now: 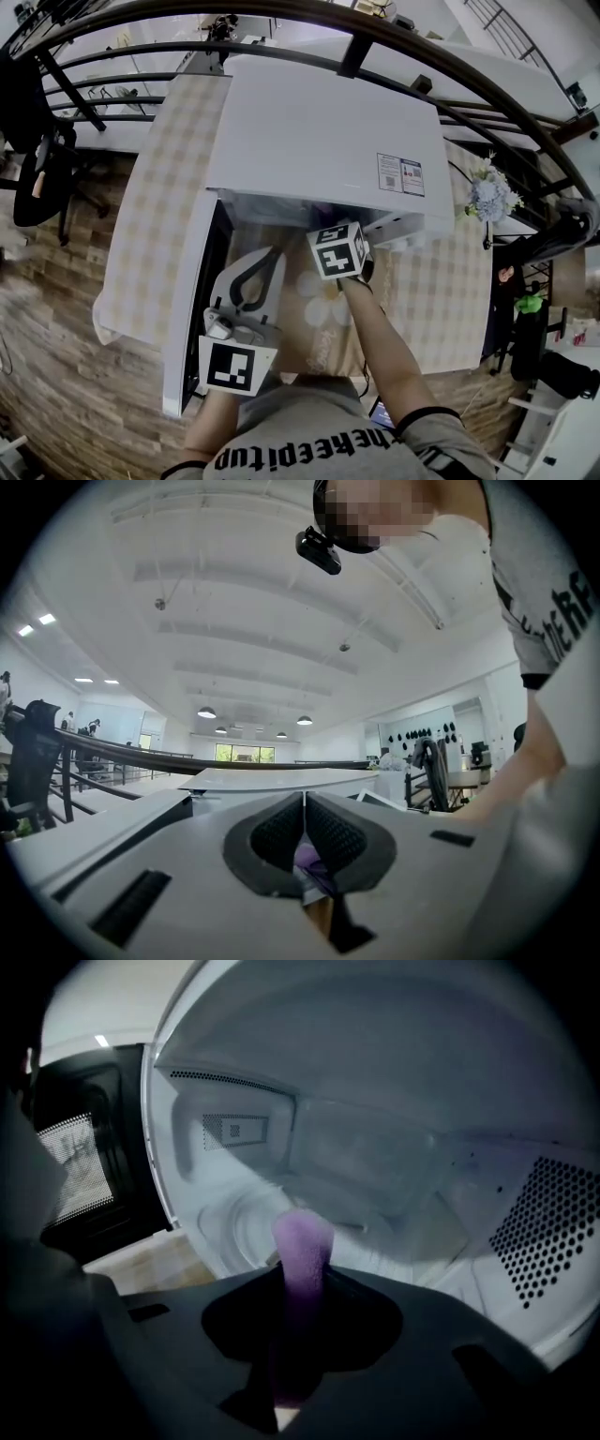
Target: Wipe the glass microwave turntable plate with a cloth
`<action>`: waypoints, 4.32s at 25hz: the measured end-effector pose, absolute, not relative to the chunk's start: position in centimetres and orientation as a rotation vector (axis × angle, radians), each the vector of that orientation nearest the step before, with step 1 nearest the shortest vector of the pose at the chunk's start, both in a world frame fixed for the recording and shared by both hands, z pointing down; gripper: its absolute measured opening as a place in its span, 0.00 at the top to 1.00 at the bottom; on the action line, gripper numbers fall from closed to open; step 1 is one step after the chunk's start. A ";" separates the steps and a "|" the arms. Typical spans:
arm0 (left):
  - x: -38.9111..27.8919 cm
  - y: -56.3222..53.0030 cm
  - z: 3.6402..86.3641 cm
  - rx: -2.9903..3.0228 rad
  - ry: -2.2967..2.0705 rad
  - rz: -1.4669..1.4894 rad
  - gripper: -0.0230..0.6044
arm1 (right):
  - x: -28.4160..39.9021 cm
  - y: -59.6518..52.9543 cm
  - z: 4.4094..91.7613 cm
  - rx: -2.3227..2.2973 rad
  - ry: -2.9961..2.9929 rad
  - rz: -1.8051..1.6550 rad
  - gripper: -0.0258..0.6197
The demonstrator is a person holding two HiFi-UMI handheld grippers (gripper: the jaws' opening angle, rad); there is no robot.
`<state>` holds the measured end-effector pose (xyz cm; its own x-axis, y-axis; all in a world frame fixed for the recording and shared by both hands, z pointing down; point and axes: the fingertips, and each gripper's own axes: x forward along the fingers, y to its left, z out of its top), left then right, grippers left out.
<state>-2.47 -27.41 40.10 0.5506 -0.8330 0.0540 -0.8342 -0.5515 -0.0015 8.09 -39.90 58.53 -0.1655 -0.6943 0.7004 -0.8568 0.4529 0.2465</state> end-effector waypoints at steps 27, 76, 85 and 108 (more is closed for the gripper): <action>-3.4 -27.7 40.1 2.686 -1.493 0.038 0.95 | 3.9 -37.5 58.1 1.060 -2.172 0.304 0.82; -3.4 -27.7 39.8 2.698 -1.445 -0.017 0.95 | 2.3 -37.5 58.9 1.065 -2.174 0.344 0.82; -3.6 -27.1 39.3 2.692 -1.462 -0.038 0.95 | 3.5 -35.8 57.3 1.208 -2.246 0.441 0.82; -2.3 -21.8 32.7 2.684 -1.758 -0.113 0.95 | 8.4 -25.8 44.6 1.329 -2.559 0.358 0.81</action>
<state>-2.30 -21.84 32.65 0.3985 -0.9121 -0.0963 -0.9169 -0.3986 -0.0190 8.37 -25.83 44.60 -0.5595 -0.7659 0.3169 -0.8234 0.5572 -0.1070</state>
